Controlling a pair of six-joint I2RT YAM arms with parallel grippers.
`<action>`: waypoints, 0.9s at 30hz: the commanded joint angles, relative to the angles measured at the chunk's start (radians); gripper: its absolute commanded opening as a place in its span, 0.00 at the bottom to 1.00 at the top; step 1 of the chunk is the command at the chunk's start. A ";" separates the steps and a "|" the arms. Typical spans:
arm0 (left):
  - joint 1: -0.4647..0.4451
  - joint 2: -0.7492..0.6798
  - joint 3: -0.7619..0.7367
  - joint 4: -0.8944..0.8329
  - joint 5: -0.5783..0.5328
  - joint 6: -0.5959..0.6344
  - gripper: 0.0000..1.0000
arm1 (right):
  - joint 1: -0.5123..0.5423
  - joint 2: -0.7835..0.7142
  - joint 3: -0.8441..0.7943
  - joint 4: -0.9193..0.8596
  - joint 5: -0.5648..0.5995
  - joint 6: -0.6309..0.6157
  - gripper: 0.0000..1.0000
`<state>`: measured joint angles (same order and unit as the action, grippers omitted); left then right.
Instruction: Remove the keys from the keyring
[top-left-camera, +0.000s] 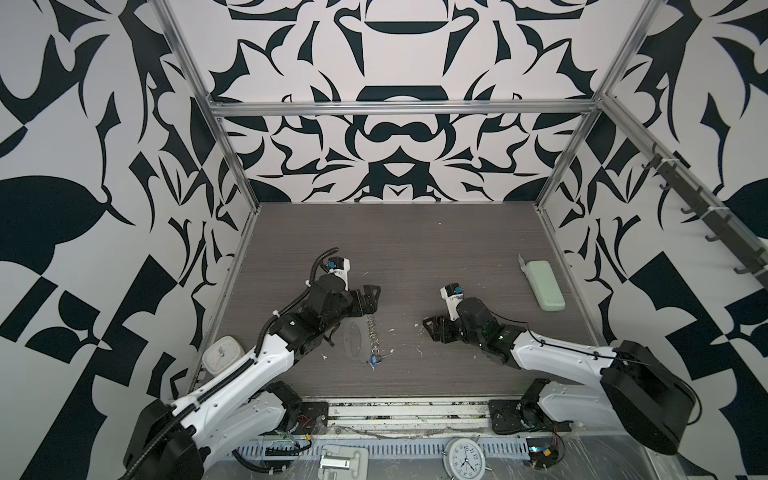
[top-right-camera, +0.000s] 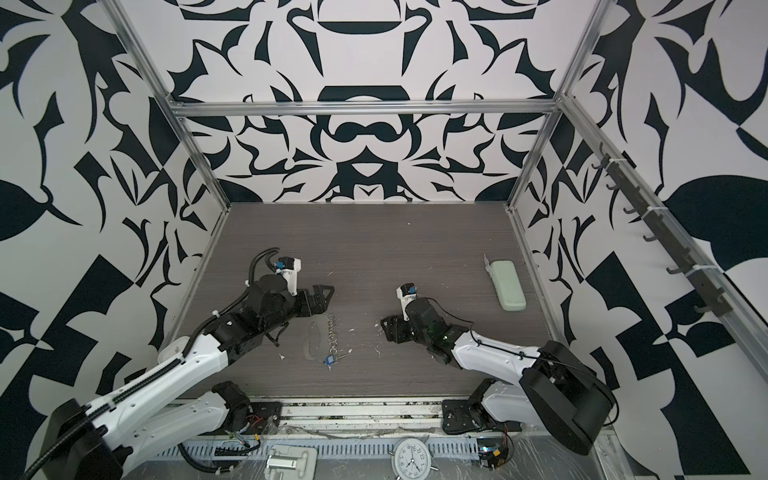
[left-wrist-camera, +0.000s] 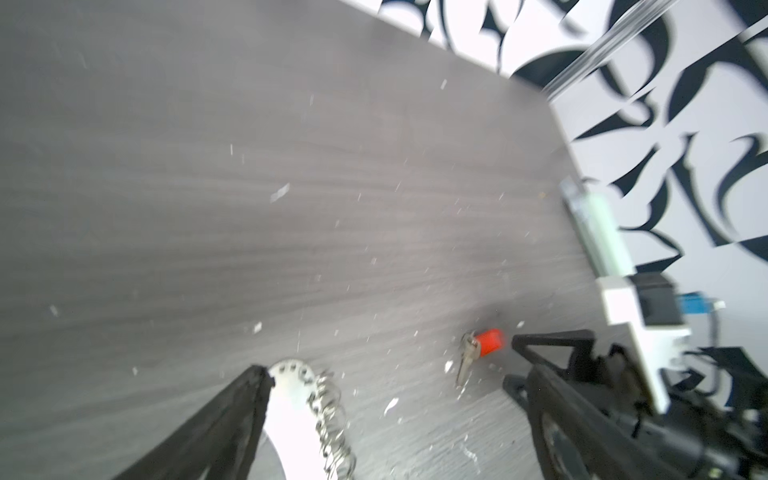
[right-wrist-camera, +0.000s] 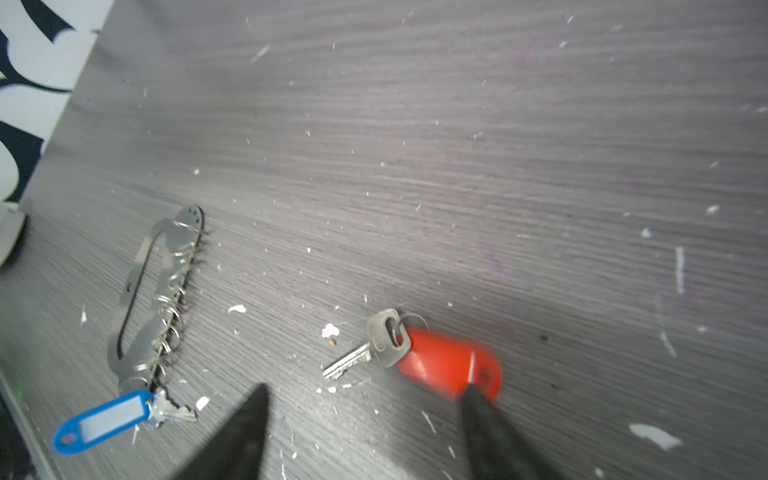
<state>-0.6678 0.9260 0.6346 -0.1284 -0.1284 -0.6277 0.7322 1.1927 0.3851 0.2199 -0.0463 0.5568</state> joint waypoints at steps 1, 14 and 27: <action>0.004 -0.049 0.039 -0.034 -0.088 0.039 0.99 | -0.005 -0.110 0.021 -0.021 0.074 -0.019 0.97; 0.141 -0.101 0.019 0.254 -0.623 0.303 0.99 | -0.004 -0.577 -0.024 -0.015 0.282 -0.109 0.99; 0.554 0.292 -0.133 0.575 -0.670 0.391 0.99 | -0.005 -0.676 -0.091 0.061 0.336 -0.101 0.99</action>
<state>-0.1223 1.1530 0.5480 0.2565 -0.7570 -0.3141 0.7296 0.5400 0.2962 0.2138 0.2642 0.4706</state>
